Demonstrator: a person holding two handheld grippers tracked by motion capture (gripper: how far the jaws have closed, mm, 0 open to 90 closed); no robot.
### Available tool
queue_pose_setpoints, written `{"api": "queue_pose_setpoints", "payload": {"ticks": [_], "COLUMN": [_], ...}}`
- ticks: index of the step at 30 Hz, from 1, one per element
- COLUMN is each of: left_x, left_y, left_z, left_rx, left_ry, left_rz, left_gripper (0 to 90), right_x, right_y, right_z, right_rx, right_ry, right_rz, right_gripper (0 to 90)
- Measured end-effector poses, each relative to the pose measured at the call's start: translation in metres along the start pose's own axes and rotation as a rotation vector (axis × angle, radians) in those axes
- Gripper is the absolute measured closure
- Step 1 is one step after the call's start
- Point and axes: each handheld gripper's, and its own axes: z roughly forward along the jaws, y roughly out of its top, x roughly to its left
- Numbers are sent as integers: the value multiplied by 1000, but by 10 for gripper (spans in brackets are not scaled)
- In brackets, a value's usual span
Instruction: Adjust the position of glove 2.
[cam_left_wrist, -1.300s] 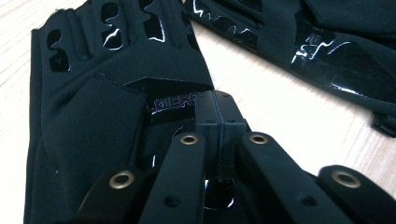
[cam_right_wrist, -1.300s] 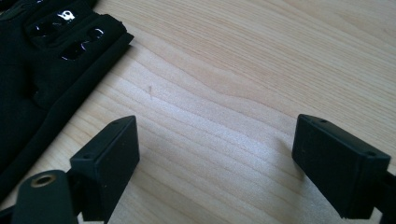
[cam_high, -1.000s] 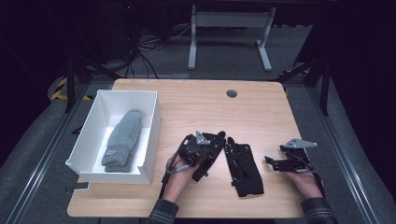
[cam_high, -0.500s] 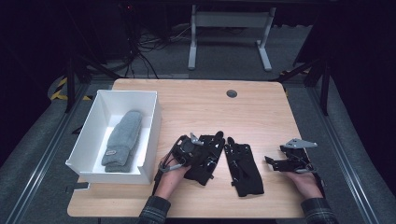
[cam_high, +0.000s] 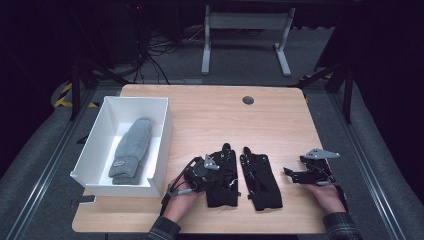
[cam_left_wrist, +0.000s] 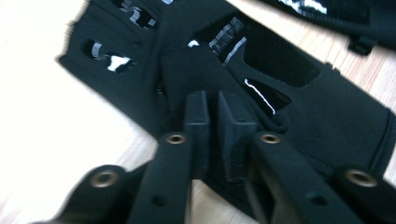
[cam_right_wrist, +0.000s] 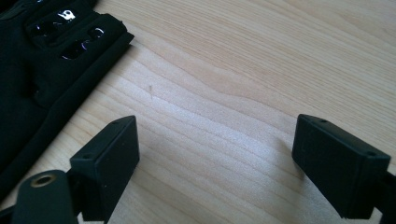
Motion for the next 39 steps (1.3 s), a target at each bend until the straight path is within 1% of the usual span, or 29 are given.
{"api": "queue_pose_setpoints", "payload": {"ticks": [1, 3, 4, 5, 6, 7, 8, 9, 10, 12, 15, 16, 17, 21, 23, 24, 26, 27, 28, 29, 30, 32, 33, 34, 35, 37, 38, 39], "left_x": [3, 6, 11, 11, 17, 17, 21, 21, 22, 24, 23, 23, 22, 19, 17, 16, 16, 15, 16, 18, 19, 21, 22, 22, 22, 22, 21, 21], "left_y": [0, 0, -1, -1, -3, -3, -5, -5, -5, -5, -5, -5, -5, -4, -4, -3, -3, -3, -3, -4, -4, -5, -5, -5, -5, -5, -5, -5], "left_z": [-3, -6, -7, -7, -7, -7, -4, -4, -3, 1, 4, 6, 8, 9, 10, 10, 10, 10, 10, 10, 10, 7, 6, 5, 3, 1, 1, -1], "left_rx": [-19, -33, -41, -41, -43, -43, -38, -38, -42, -39, -37, -29, -24, -20, -21, -18, -20, -26, -34, -41, -46, -66, -72, -72, -78, -81, -82, -81], "left_ry": [13, 29, 45, 45, 62, 62, 70, 70, 68, 44, 39, 30, 30, 25, 23, 24, 26, 27, 22, 9, -1, -25, -30, -38, -51, -74, -79, -84], "left_rz": [-11, -28, -46, -46, -73, -73, -88, -88, -104, -129, -132, -137, -133, -126, -128, -126, -127, -136, -145, -156, -165, -184, -188, -188, -191, -190, -191, -183], "left_gripper": [790, 739, 717, 685, 661, 652, 630, 611, 611, 594, 596, 596, 604, 706, 771, 796, 826, 838, 846, 851, 857, 873, 878, 881, 884, 892, 892, 893], "right_x": [0, 0, 0, 0, 0, 0, 0, 0, 0, 0, 0, 0, 0, 1, 2, 3, 5, 6, 9, 10, 14, 20, 25, 29, 30, 34, 36, 37], "right_y": [0, 0, 0, 0, 0, 0, 0, 0, 0, 0, 0, 0, 0, 0, 0, 1, 2, 3, 3, 3, 2, 1, 1, 1, 1, 2, 2, 2], "right_z": [0, 0, 0, 0, 0, 0, 0, 0, 0, 0, 0, 0, 0, -1, -1, -3, -6, -9, -13, -15, -18, -23, -25, -25, -26, -23, -20, -19], "right_rx": [0, 1, 0, 0, 0, 0, 1, 1, 0, -1, -1, -1, -1, 0, 2, 7, 1, -5, -13, -16, -9, -5, 7, 17, 22, 44, 55, 62], "right_ry": [0, 0, 0, 0, 0, 0, 0, 0, 0, 1, 7, 7, 7, 5, 7, 12, 30, 37, 60, 76, 100, 149, 168, 192, 200, 218, 230, 241], "right_rz": [1, 1, 0, 1, 0, 0, 1, 1, 1, 1, -3, -3, -3, -2, -6, -9, -10, -13, -16, -19, -26, -44, -55, -67, -68, -56, -63, -64], "right_gripper": [153, 152, 152, 152, 152, 152, 153, 153, 153, 153, 153, 153, 152, 156, 183, 208, 257, 307, 352, 386, 462, 580, 671, 731, 775, 845, 872, 879]}}
